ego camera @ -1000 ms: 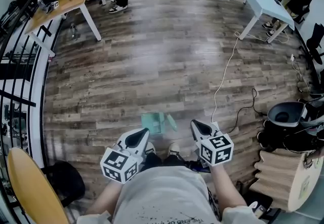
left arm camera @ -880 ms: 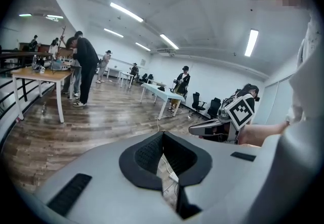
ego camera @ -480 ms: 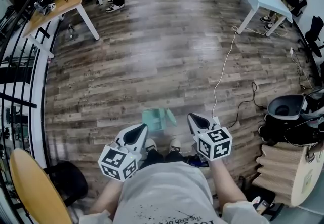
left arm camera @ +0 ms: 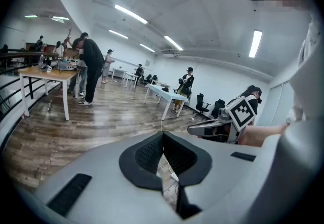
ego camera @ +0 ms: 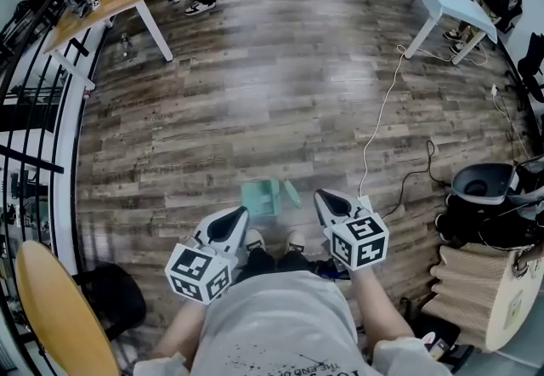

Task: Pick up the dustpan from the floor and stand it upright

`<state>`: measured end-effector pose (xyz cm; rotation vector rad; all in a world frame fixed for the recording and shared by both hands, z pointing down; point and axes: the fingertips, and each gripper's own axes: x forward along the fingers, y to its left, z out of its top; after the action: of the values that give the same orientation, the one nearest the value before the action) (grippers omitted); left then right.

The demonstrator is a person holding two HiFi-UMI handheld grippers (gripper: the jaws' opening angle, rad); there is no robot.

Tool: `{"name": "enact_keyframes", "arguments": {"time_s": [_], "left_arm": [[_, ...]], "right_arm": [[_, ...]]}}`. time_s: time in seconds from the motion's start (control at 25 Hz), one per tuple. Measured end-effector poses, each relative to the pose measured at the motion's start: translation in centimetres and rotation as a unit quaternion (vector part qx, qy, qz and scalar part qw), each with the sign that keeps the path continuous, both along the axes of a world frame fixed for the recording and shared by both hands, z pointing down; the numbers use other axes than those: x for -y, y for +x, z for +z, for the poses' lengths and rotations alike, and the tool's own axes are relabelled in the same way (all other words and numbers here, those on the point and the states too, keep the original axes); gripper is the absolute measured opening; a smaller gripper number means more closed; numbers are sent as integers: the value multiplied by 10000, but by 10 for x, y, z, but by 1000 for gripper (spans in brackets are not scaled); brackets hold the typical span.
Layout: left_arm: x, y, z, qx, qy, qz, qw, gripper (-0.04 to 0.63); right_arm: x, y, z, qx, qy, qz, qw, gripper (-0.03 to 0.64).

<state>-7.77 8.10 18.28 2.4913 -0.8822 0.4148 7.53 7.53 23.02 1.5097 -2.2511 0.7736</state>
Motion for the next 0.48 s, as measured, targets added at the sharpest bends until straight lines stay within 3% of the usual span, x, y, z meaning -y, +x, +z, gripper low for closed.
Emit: {"name": "enact_keyframes", "arguments": {"time_s": [0.48], "left_arm": [[0, -17, 3, 21, -35, -65, 10000, 25]], "right_arm": [[-1, -11, 5, -14, -78, -62, 9999, 26]]}}
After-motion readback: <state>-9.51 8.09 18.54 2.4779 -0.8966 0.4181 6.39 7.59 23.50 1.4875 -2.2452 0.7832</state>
